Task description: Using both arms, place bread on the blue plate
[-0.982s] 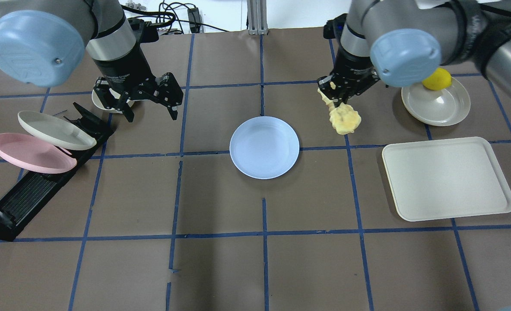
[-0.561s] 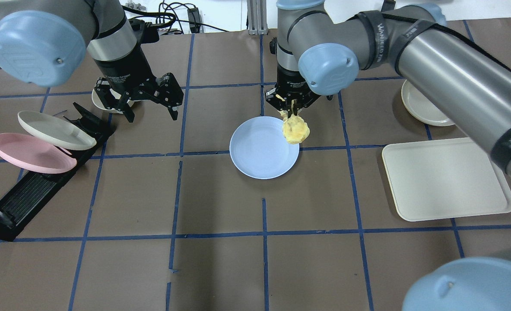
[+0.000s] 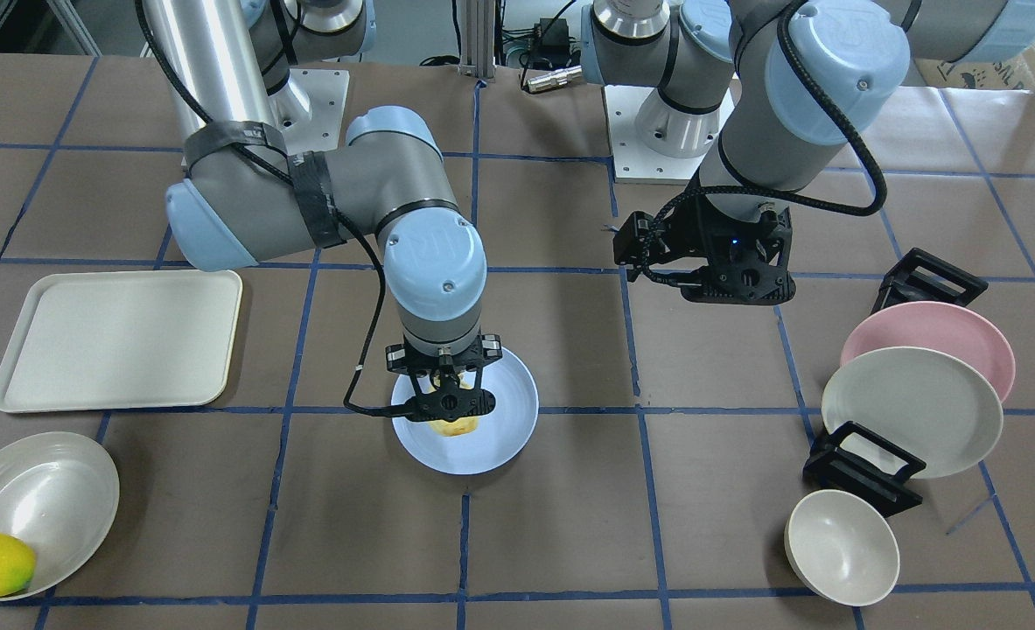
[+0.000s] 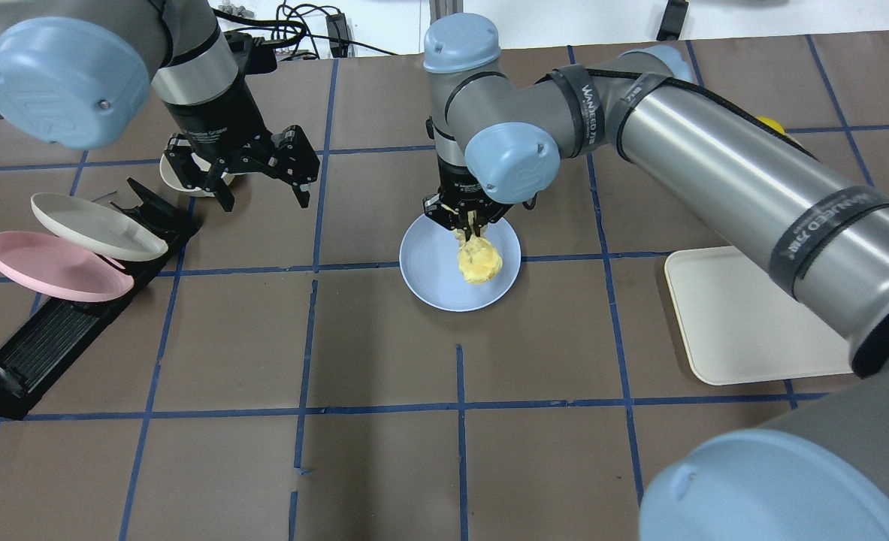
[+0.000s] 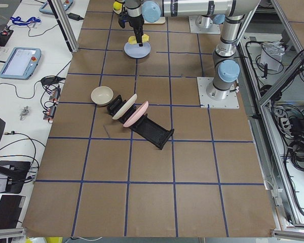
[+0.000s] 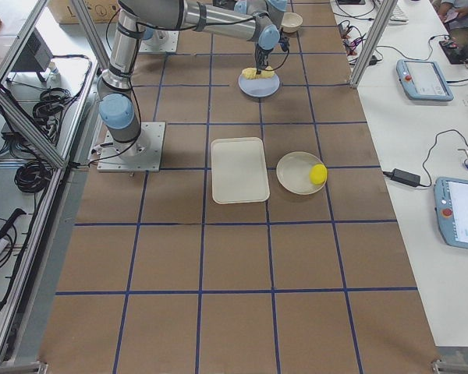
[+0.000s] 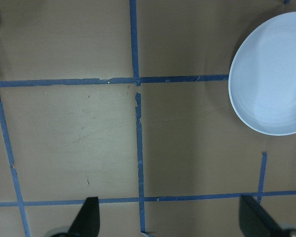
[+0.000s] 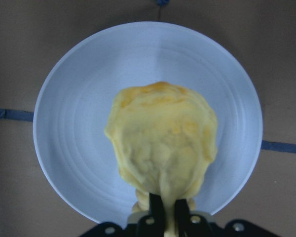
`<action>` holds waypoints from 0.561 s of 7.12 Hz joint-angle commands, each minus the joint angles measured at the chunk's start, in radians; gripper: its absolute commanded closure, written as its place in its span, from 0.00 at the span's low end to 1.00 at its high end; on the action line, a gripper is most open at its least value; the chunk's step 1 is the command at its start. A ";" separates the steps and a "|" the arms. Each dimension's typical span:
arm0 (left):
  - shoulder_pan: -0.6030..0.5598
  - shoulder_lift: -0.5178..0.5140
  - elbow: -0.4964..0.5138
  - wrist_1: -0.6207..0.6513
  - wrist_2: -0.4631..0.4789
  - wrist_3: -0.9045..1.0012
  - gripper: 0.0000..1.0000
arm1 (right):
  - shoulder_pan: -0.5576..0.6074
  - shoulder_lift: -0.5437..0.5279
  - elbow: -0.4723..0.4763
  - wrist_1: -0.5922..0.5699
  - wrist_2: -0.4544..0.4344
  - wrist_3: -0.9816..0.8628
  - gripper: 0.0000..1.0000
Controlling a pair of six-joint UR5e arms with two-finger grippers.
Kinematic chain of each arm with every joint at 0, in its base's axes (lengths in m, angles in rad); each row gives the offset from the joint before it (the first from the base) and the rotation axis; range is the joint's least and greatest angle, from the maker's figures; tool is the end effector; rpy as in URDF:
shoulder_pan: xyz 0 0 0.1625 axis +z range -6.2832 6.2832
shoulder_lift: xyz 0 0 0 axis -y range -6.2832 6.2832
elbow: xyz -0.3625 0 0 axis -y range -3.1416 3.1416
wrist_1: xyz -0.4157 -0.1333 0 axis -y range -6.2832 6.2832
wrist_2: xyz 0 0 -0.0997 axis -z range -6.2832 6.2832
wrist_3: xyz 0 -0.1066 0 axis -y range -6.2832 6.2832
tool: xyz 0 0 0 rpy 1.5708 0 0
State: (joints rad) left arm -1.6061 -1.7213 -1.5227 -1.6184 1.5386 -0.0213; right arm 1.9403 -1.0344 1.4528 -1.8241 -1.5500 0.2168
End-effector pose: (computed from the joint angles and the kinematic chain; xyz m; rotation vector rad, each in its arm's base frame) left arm -0.1561 -0.5454 0.3582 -0.0180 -3.1048 -0.2346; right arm 0.3596 -0.5534 0.1837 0.2341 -3.0945 -0.2551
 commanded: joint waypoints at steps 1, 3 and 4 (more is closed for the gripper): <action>0.000 0.000 0.001 0.000 0.000 0.000 0.00 | 0.020 0.019 0.005 -0.003 -0.007 0.001 0.06; 0.000 0.000 0.001 0.000 0.000 0.001 0.00 | 0.002 0.004 -0.029 0.020 -0.010 -0.013 0.00; 0.000 0.000 0.001 0.000 0.000 0.001 0.00 | -0.021 -0.031 -0.037 0.072 -0.009 -0.016 0.00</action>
State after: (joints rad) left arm -1.6061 -1.7211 -1.5218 -1.6183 1.5386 -0.0201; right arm 1.9424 -1.0359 1.4306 -1.7971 -1.5592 0.2069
